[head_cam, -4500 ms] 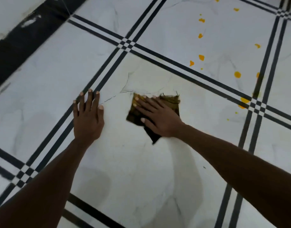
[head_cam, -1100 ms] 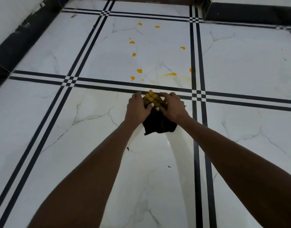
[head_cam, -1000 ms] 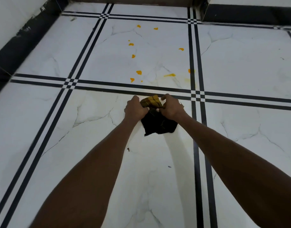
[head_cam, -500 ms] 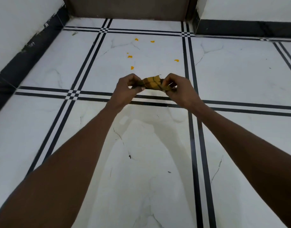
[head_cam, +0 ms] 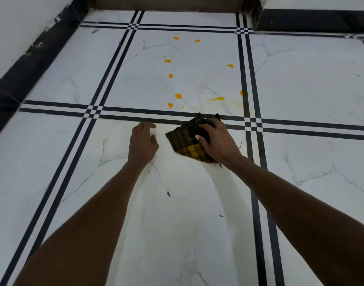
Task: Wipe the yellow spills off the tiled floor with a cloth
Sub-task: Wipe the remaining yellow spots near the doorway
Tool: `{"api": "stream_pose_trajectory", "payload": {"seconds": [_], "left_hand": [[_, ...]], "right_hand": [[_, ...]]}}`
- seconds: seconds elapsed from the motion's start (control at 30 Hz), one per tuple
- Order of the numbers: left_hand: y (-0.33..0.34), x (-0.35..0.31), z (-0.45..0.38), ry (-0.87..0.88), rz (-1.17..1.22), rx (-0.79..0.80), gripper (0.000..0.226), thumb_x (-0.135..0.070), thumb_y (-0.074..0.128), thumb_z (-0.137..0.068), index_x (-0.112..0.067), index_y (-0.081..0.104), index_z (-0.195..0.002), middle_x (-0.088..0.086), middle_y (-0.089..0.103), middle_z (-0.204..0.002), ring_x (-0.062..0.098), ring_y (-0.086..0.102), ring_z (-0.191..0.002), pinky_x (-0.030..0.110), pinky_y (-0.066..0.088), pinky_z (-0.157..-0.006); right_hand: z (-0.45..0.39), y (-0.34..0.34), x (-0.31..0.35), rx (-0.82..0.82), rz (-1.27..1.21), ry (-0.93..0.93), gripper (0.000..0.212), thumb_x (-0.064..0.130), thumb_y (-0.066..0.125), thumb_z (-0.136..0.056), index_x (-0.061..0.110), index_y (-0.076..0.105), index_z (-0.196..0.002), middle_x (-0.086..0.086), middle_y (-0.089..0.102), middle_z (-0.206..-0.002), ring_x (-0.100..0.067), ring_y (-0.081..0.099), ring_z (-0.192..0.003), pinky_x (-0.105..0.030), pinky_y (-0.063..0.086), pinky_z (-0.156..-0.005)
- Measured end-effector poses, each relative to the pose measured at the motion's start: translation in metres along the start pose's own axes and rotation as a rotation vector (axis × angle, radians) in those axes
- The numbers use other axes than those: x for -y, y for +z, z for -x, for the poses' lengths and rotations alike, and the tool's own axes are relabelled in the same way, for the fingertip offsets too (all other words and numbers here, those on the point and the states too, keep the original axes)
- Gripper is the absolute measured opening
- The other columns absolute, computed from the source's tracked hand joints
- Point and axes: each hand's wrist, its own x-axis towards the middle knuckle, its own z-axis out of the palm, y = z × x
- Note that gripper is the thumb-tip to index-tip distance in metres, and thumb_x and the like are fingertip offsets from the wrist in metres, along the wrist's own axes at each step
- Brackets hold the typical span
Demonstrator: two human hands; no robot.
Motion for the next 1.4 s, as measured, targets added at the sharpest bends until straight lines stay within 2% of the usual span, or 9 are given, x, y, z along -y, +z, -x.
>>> {"api": "stream_pose_trajectory", "payload": {"seconds": [0.07,0.17,0.27,0.37,0.5,0.77,0.93,1.1,1.4], "left_hand": [[0.005,0.007,-0.009,0.028,-0.118,0.004,0.043,-0.009,0.056,-0.103,-0.002,0.054,-0.145,0.020,0.051,-0.154,0.041,0.041,-0.147,0.050,0.035,-0.123],[0.015,0.018,-0.022,0.052,-0.255,0.042,0.053,-0.023,0.044,-0.110,-0.010,0.036,-0.161,0.016,0.027,-0.171,0.042,0.018,-0.160,0.057,0.016,-0.128],[0.026,0.025,-0.035,-0.004,-0.310,0.075,0.058,-0.032,0.034,-0.112,-0.014,0.023,-0.166,0.010,0.015,-0.175,0.039,0.006,-0.163,0.057,0.007,-0.130],[0.037,0.030,-0.041,-0.034,-0.349,0.040,0.063,-0.041,0.022,-0.108,-0.016,0.022,-0.167,0.007,0.018,-0.175,0.037,0.010,-0.163,0.058,0.008,-0.130],[0.044,0.029,-0.040,-0.026,-0.382,-0.028,0.059,-0.037,0.025,-0.111,-0.018,0.025,-0.166,0.006,0.023,-0.174,0.034,0.017,-0.162,0.056,0.014,-0.131],[0.034,0.016,-0.044,-0.086,-0.435,0.034,0.060,-0.040,0.018,-0.112,-0.022,0.012,-0.168,0.001,0.006,-0.177,0.025,0.000,-0.164,0.055,0.010,-0.132],[0.034,0.011,-0.046,-0.064,-0.432,-0.033,0.058,-0.031,0.033,-0.111,-0.014,0.027,-0.165,0.009,0.022,-0.174,0.031,0.013,-0.163,0.055,0.016,-0.131],[0.027,0.019,-0.088,0.017,-0.382,-0.061,0.043,-0.024,0.051,-0.105,-0.001,0.055,-0.142,0.021,0.055,-0.147,0.043,0.044,-0.143,0.062,0.029,-0.124],[0.026,0.037,-0.170,0.159,-0.307,0.047,0.048,-0.028,0.042,-0.110,-0.006,0.047,-0.152,0.016,0.039,-0.165,0.039,0.026,-0.158,0.059,0.024,-0.128]], "right_hand": [[-0.009,0.017,-0.002,0.085,0.079,0.010,0.056,0.045,0.051,-0.106,0.016,0.050,-0.154,-0.018,0.037,-0.164,-0.039,0.028,-0.155,-0.055,0.025,-0.127],[-0.010,0.040,-0.007,0.068,0.190,-0.031,0.065,0.055,0.026,-0.106,0.025,0.033,-0.163,-0.011,0.019,-0.174,-0.033,0.010,-0.163,-0.060,0.008,-0.130],[-0.020,0.046,-0.016,-0.028,0.253,-0.021,0.065,0.054,0.025,-0.106,0.028,0.028,-0.165,-0.007,0.018,-0.175,-0.029,0.011,-0.163,-0.060,0.008,-0.130],[-0.045,0.044,-0.028,-0.090,0.274,0.055,0.065,0.054,0.026,-0.106,0.026,0.027,-0.165,-0.007,0.019,-0.175,-0.029,0.012,-0.163,-0.060,0.008,-0.130],[-0.074,0.037,-0.037,-0.061,0.298,0.017,0.067,0.056,0.029,-0.106,0.025,0.026,-0.165,-0.008,0.017,-0.175,-0.028,0.011,-0.163,-0.059,0.011,-0.130],[-0.121,0.033,-0.031,-0.024,0.310,0.004,0.067,0.055,0.033,-0.106,0.026,0.025,-0.166,-0.007,0.013,-0.176,-0.027,0.008,-0.164,-0.058,0.011,-0.129],[-0.125,0.029,-0.028,0.007,0.298,0.032,0.068,0.054,0.033,-0.106,0.025,0.023,-0.166,-0.008,0.010,-0.176,-0.027,0.004,-0.164,-0.058,0.010,-0.129],[-0.128,0.025,-0.027,0.041,0.296,0.041,0.069,0.053,0.037,-0.106,0.025,0.021,-0.167,-0.007,0.008,-0.177,-0.025,0.002,-0.164,-0.058,0.011,-0.129],[-0.132,0.026,-0.025,0.054,0.301,0.038,0.068,0.052,0.039,-0.106,0.025,0.022,-0.167,-0.006,0.008,-0.177,-0.025,0.002,-0.164,-0.058,0.011,-0.130]]}}
